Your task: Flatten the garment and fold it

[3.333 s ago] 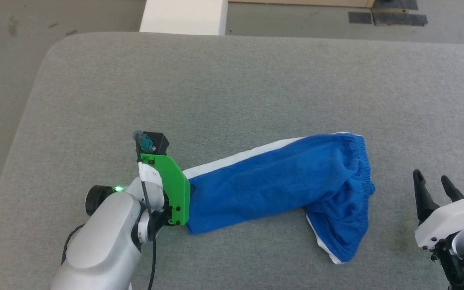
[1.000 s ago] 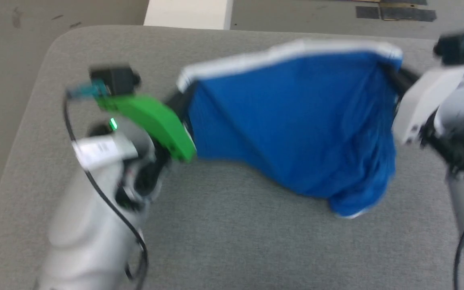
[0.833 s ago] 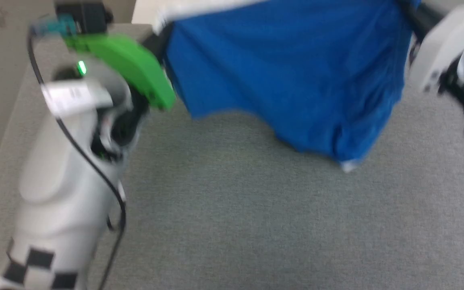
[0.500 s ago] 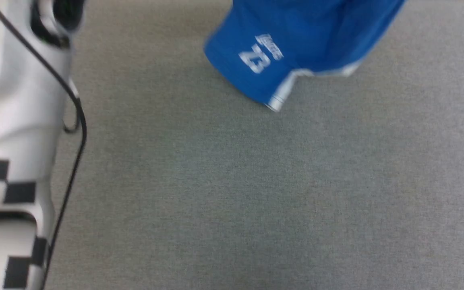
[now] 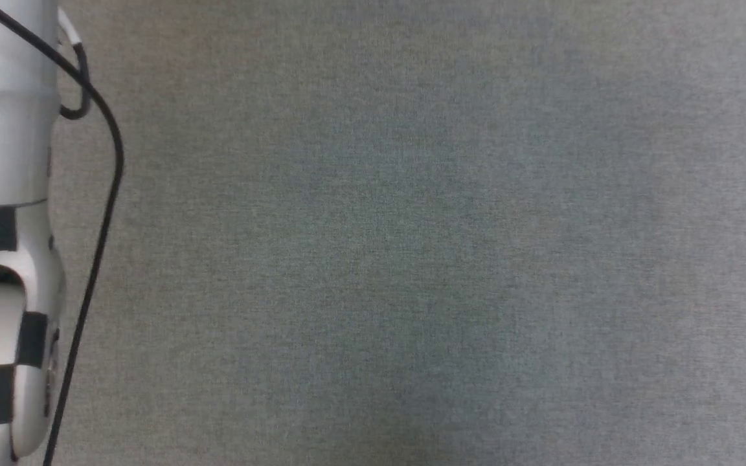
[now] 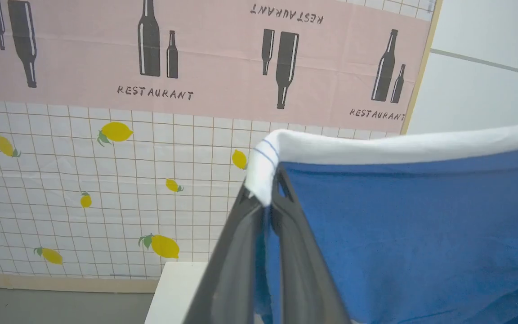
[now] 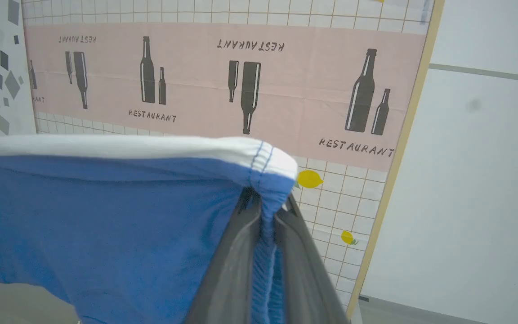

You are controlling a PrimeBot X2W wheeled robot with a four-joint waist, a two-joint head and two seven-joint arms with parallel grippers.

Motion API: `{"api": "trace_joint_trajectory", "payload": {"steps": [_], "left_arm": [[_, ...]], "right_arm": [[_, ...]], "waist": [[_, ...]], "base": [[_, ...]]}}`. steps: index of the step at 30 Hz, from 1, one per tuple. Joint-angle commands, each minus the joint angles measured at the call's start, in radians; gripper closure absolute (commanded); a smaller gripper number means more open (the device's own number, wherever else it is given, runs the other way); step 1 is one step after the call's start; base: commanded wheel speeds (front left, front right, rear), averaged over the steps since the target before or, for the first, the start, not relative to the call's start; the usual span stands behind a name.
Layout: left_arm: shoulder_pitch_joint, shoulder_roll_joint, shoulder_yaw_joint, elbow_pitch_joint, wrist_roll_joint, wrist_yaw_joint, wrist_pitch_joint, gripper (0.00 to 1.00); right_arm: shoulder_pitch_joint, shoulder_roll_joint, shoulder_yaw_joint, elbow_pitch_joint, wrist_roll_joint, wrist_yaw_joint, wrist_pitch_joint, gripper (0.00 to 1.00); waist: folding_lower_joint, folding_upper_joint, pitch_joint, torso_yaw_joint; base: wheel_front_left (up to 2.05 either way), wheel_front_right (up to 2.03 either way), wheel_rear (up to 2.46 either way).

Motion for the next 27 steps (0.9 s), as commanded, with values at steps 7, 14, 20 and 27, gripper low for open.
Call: {"api": "trace_joint_trajectory", "payload": {"steps": [7, 14, 20, 27], "left_arm": [[0.131, -0.017, -0.011, 0.039, -0.027, -0.062, -0.085, 1.0], [0.391, -0.02, -0.005, -0.034, -0.079, -0.082, -0.142, 1.0], [0.712, -0.029, 0.008, -0.176, -0.144, -0.054, -0.148, 1.0], [1.055, -0.016, -0.004, -0.341, -0.211, -0.001, -0.064, 1.0]], "right_arm": [[0.195, -0.079, 0.107, -0.016, 0.14, -0.002, -0.131, 1.0], [0.527, -0.144, 0.174, -0.151, 0.335, -0.002, -0.157, 1.0], [0.853, -0.193, 0.19, -0.309, 0.428, -0.002, -0.095, 1.0], [1.181, -0.218, 0.154, -0.46, 0.527, -0.002, 0.135, 1.0]], "waist": [[-0.0001, 0.0, -0.025, 0.054], [-0.0001, 0.0, -0.13, 0.079], [-0.0001, 0.0, -0.25, 0.09], [-0.0001, 0.0, -0.367, 0.095]], "base": [[0.0, 0.0, 0.0], [0.0, 0.0, 0.0], [0.0, 0.0, 0.0], [0.0, 0.0, 0.0]]}}
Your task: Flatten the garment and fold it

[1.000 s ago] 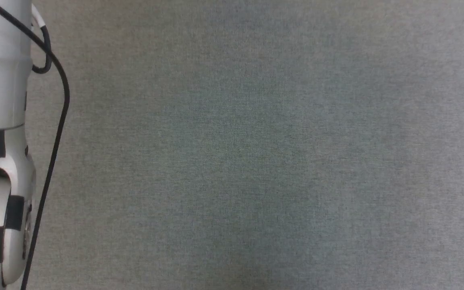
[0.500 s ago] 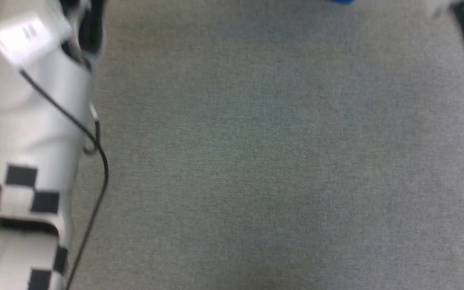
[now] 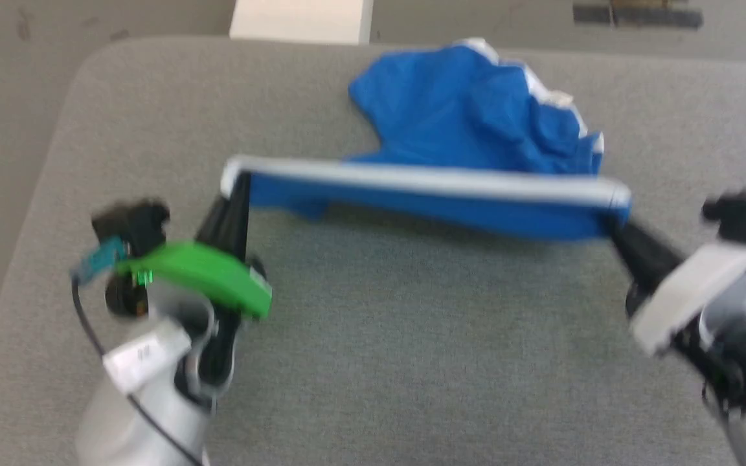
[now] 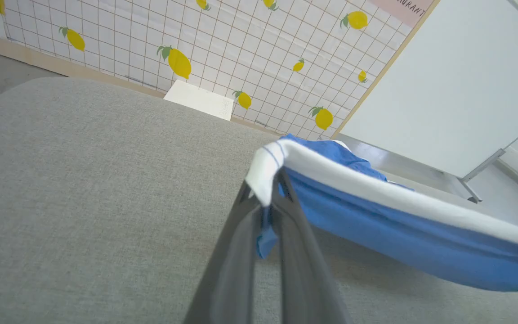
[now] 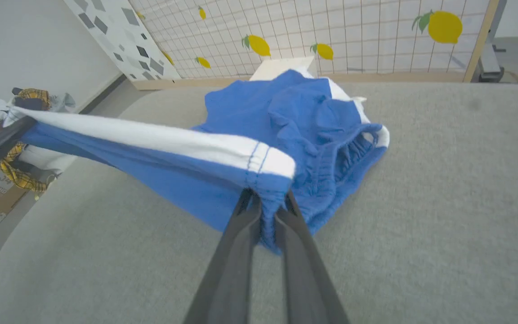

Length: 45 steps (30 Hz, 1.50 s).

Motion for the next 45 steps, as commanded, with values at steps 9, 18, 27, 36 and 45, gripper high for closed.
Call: {"api": "trace_joint_trajectory", "payload": {"steps": [9, 18, 27, 36, 45], "left_arm": [[0.378, 0.044, 0.046, -0.176, -0.108, 0.191, 0.181, 1.0], [0.575, 0.075, 0.042, -0.269, -0.158, 0.329, 0.346, 1.0], [0.438, 0.086, 0.056, -0.338, -0.126, 0.302, 0.307, 1.0], [-0.043, 0.059, -0.023, -0.067, -0.053, 0.155, 0.299, 1.0], [-0.366, 0.001, -0.1, 0.208, 0.007, 0.066, 0.3, 1.0]], "right_arm": [[0.315, 0.005, 0.002, -0.131, 0.036, -0.002, 0.351, 1.0], [0.499, 0.039, -0.008, -0.21, 0.062, -0.002, 0.615, 1.0], [0.432, 0.097, -0.099, -0.275, -0.013, -0.002, 0.609, 1.0], [0.224, 0.158, -0.156, -0.233, -0.064, -0.002, 0.553, 1.0], [0.135, 0.153, -0.158, -0.2, -0.074, -0.002, 0.512, 1.0]], "waist": [[0.0001, 0.0, -0.193, 0.003], [0.0001, 0.0, -0.217, 0.02], [0.0001, 0.0, -0.16, 0.01], [0.0001, 0.0, 0.005, -0.06], [0.0001, 0.0, 0.129, -0.139]], "base": [[0.0, 0.0, 0.0], [0.0, 0.0, 0.0], [0.0, 0.0, 0.0], [0.0, 0.0, 0.0], [0.0, 0.0, 0.0]]}}
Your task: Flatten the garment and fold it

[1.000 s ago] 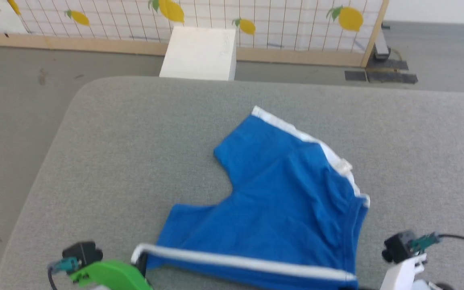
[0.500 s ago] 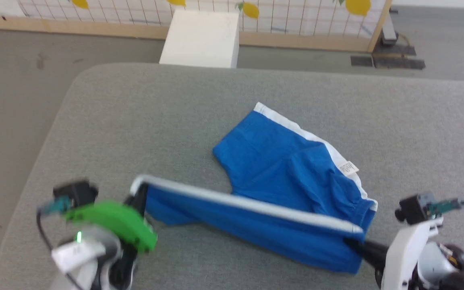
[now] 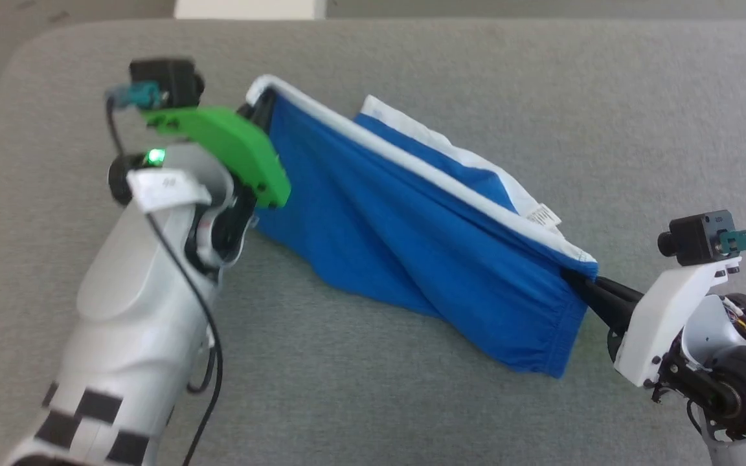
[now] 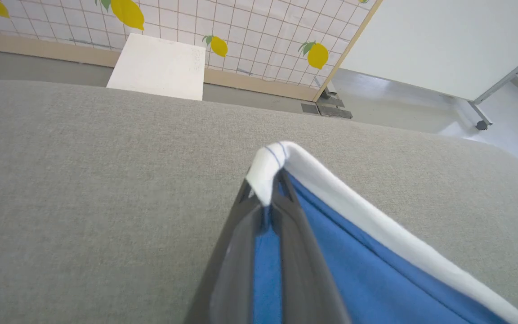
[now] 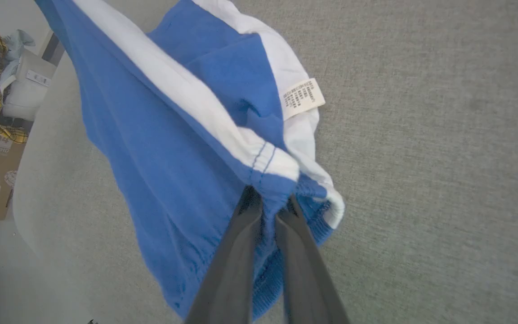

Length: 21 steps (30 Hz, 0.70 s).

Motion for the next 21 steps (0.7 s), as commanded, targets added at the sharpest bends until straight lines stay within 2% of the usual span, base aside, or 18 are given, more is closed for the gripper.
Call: {"api": "trace_joint_trajectory", "payload": {"steps": [1, 11, 21], "left_arm": [[-0.047, -0.003, -0.008, 0.034, 0.016, -0.012, -0.007, 1.0], [-0.199, -0.038, -0.056, 0.244, 0.046, -0.063, -0.004, 1.0], [-0.244, -0.057, -0.069, 0.364, 0.051, -0.083, -0.043, 1.0]], "right_arm": [[-0.013, -0.006, -0.003, 0.008, 0.001, -0.002, -0.008, 1.0], [-0.041, 0.0, 0.033, 0.032, 0.018, -0.002, -0.044, 1.0], [-0.055, -0.017, 0.089, 0.046, 0.032, -0.002, -0.075, 1.0]], "waist": [[0.0, 0.0, 0.078, -0.069], [0.0, 0.0, 0.144, -0.142], [0.0, 0.0, 0.176, -0.171]], "base": [[0.0, 0.0, 0.0], [0.0, 0.0, 0.0], [0.0, 0.0, 0.0]]}}
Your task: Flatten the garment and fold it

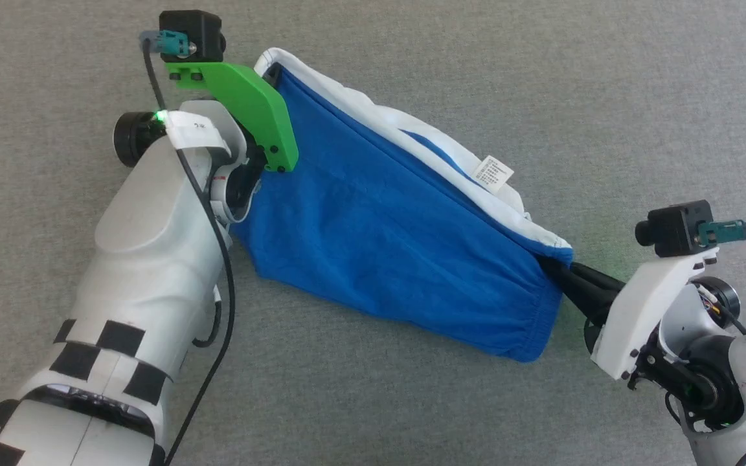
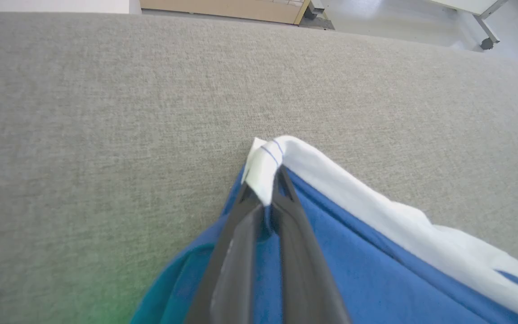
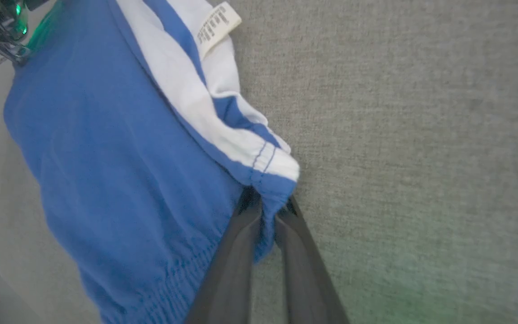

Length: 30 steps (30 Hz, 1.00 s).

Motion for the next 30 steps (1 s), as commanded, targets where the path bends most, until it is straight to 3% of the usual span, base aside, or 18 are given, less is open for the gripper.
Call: {"api": "trace_joint_trajectory", "payload": {"steps": [1, 2, 3, 4, 13, 18, 23, 30], "left_arm": [[-0.022, 0.001, 0.0, 0.014, 0.002, 0.001, -0.006, 1.0], [-0.025, 0.0, -0.001, 0.026, 0.001, 0.0, -0.005, 0.51], [-0.027, -0.001, -0.001, 0.033, 0.001, 0.001, -0.012, 0.0], [-0.029, -0.002, 0.0, 0.042, 0.0, 0.0, -0.018, 0.0], [-0.03, -0.003, 0.0, 0.085, 0.005, 0.002, -0.083, 0.0], [0.0, 0.026, -0.011, 0.053, 0.04, 0.005, -0.198, 0.0], [0.105, 0.063, 0.012, -0.046, 0.046, 0.002, -0.369, 0.0], [0.336, 0.137, 0.054, -0.32, 0.099, 0.019, -0.438, 0.0]], "right_arm": [[-0.01, -0.009, 0.011, 0.011, 0.005, -0.002, -0.001, 1.0], [-0.01, -0.013, 0.018, 0.01, 0.006, -0.002, -0.008, 0.69], [-0.009, -0.015, 0.022, 0.011, 0.008, -0.002, -0.01, 0.2], [-0.008, -0.019, 0.028, 0.01, 0.009, -0.002, -0.012, 0.0], [0.032, -0.012, -0.032, -0.03, -0.031, -0.002, -0.083, 0.0], [0.088, 0.044, -0.123, -0.068, -0.118, -0.002, -0.098, 0.0], [0.15, 0.139, -0.217, -0.128, -0.267, -0.002, -0.106, 0.0], [0.236, 0.193, -0.231, -0.2, -0.454, -0.002, -0.087, 0.0]], "waist": [[-0.0001, 0.0, 0.008, -0.008], [-0.0001, 0.0, 0.007, -0.009], [-0.0001, 0.0, 0.005, -0.008], [-0.0001, 0.0, 0.002, -0.008], [-0.0001, 0.0, -0.075, 0.03], [-0.0001, 0.0, -0.145, 0.058], [-0.0001, 0.0, -0.214, 0.09], [-0.0001, 0.0, -0.282, 0.142]], "base": [[0.0, 0.0, 0.0], [0.0, 0.0, 0.0], [0.0, 0.0, 0.0], [0.0, 0.0, 0.0], [0.0, 0.0, 0.0], [0.0, 0.0, 0.0], [0.0, 0.0, 0.0], [0.0, 0.0, 0.0]]}}
